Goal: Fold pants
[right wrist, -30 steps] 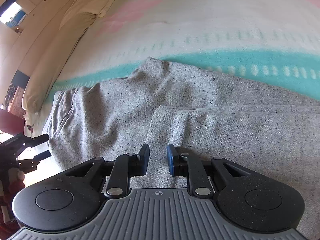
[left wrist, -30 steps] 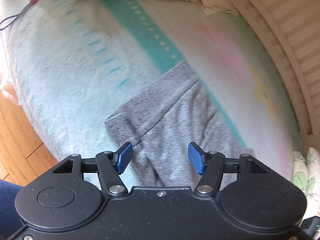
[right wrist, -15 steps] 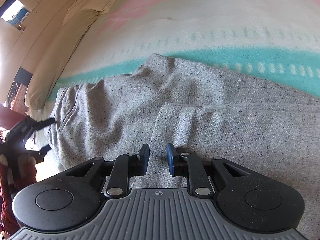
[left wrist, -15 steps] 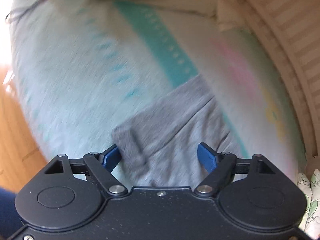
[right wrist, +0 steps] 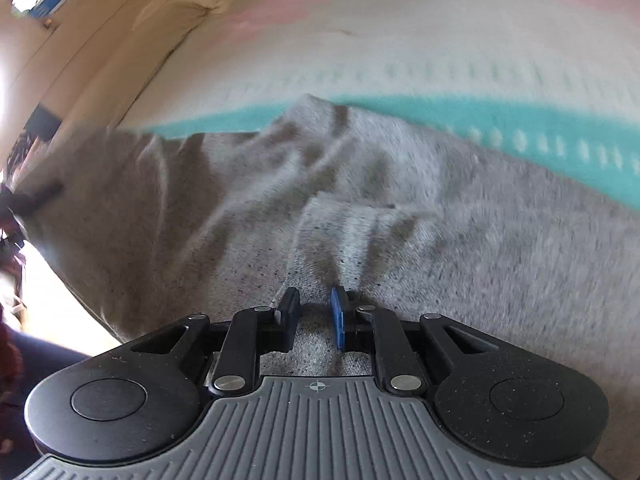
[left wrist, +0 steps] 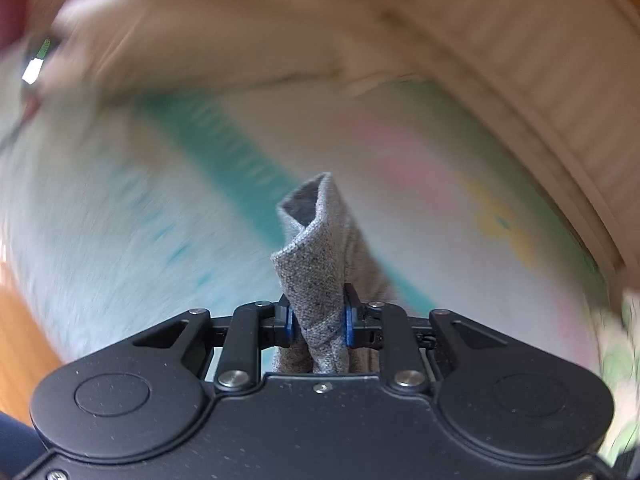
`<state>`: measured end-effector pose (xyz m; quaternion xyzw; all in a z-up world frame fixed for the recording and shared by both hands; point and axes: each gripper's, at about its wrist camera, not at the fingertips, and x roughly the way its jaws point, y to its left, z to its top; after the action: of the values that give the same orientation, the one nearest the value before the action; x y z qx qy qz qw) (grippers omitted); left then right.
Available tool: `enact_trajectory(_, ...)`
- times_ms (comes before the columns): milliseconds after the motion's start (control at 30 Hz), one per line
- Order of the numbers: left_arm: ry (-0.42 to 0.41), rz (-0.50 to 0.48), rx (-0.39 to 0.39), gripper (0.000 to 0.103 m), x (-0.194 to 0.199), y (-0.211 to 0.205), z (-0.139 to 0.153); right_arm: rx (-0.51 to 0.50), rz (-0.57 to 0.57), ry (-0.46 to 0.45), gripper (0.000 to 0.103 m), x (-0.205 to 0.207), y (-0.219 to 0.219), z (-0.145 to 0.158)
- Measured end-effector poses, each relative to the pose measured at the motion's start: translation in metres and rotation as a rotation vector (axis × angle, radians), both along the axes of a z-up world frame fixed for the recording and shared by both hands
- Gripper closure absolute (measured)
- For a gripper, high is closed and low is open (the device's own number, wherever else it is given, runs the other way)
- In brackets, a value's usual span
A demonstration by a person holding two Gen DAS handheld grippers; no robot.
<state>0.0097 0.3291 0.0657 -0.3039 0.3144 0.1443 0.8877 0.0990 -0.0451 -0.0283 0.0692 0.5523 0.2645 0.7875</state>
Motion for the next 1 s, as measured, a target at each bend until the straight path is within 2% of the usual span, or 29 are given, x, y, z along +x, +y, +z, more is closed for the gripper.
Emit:
enact_trajectory(200, -0.148, -0.196, 0.176, 0.076, -0.010, -0.095, 0.072, 0.102, -0.173, 0.020, 0.085, 0.005, -0.058, 0.015)
enact_trajectory(267, -0.180, -0.282, 0.227, 0.077, -0.008, -0.138, 0.086, 0.127, -0.234, 0.034, 0.085, 0.004, -0.081, 0.015)
enact_trajectory(333, -0.206, -0.379, 0.260, 0.076, -0.002, -0.184, 0.088, 0.140, -0.297, 0.053, 0.085, 0.001, -0.103, 0.012)
enact_trajectory(400, -0.193, -0.480, 0.299, 0.073, 0.006, -0.230, 0.078, 0.142, -0.355, 0.084, 0.084, -0.002, -0.123, 0.005)
enact_trajectory(433, -0.164, -0.531, 0.316, 0.064, 0.011, -0.252, 0.068, 0.140, -0.391, 0.101, 0.084, -0.001, -0.130, 0.003)
enact_trajectory(500, -0.104, -0.608, 0.302, 0.061, 0.017, -0.281, 0.046, 0.151, -0.450, 0.125, 0.084, -0.003, -0.149, -0.003)
enact_trajectory(600, -0.046, -0.665, 0.256, 0.062, 0.007, -0.295, 0.020, 0.176, -0.521, 0.143, 0.084, -0.007, -0.175, -0.008)
enact_trajectory(700, -0.015, -0.687, 0.310, 0.062, -0.015, -0.297, 0.006, 0.247, -0.578, 0.151, 0.084, -0.012, -0.191, -0.008)
enact_trajectory(767, 0.007, -0.713, 0.316, 0.062, -0.026, -0.295, -0.005, 0.283, -0.609, 0.127, 0.083, -0.015, -0.197, -0.003)
enact_trajectory(833, 0.019, -0.733, 0.356, 0.062, -0.038, -0.301, -0.012, 0.326, -0.625, 0.095, 0.075, -0.016, -0.201, -0.001)
enact_trajectory(900, 0.023, -0.750, 0.414, 0.062, -0.038, -0.308, -0.019, 0.367, -0.622, 0.068, 0.059, -0.016, -0.202, 0.002)
enact_trajectory(1000, -0.012, -0.773, 0.489, 0.062, -0.050, -0.315, -0.022, 0.410, -0.628, 0.038, 0.049, -0.010, -0.201, 0.001)
